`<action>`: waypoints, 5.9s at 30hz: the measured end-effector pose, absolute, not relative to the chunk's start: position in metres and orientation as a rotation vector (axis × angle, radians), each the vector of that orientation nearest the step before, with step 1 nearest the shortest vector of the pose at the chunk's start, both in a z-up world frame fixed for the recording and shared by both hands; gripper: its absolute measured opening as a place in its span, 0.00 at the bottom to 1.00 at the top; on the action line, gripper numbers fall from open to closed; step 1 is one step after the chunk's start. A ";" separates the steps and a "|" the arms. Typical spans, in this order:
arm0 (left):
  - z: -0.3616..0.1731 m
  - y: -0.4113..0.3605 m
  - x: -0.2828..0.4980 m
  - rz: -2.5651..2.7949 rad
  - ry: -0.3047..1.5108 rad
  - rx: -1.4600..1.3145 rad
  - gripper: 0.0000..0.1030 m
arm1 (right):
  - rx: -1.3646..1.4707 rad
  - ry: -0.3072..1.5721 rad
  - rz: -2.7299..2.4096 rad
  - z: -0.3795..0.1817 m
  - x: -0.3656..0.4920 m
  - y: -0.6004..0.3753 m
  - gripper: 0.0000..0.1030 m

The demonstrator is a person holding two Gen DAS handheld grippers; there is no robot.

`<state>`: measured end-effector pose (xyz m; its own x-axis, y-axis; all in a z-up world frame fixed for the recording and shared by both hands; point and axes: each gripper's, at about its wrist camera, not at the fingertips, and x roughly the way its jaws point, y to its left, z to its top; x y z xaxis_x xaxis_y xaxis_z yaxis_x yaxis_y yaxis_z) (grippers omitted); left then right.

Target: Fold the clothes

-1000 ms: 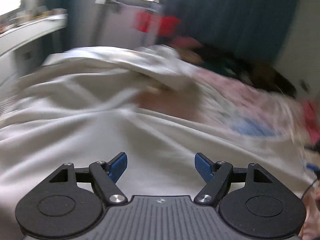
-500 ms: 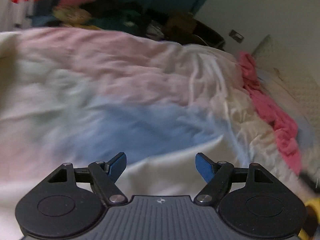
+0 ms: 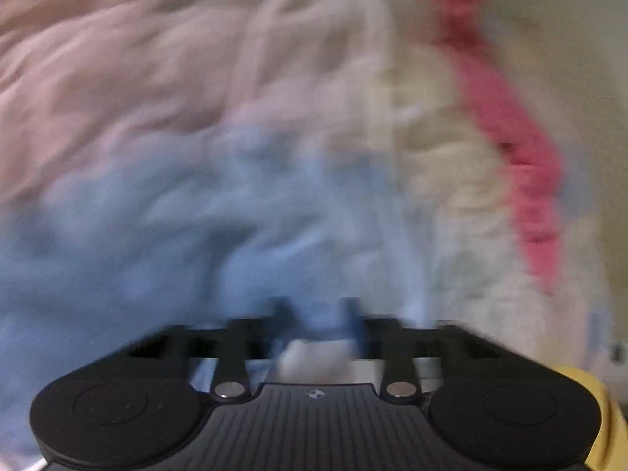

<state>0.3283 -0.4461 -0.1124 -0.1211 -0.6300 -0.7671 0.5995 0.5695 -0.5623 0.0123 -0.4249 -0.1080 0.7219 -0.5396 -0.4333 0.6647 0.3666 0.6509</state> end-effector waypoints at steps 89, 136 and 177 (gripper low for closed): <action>-0.072 0.111 0.145 -0.027 0.449 -0.465 0.88 | 0.630 0.589 0.075 -0.117 0.449 -0.109 0.07; -0.094 0.083 0.156 0.082 0.522 -0.289 0.88 | 0.568 0.524 -0.143 -0.055 0.456 -0.285 0.46; -0.080 0.056 0.128 -0.031 0.447 -0.278 0.88 | 0.674 0.251 -0.356 -0.052 0.313 -0.387 0.07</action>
<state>0.1285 0.0556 -0.0800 0.9019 -0.0901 -0.4224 -0.0313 0.9618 -0.2720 0.3134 -0.3875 -0.0519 0.9103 -0.2386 -0.3382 0.3987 0.7251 0.5615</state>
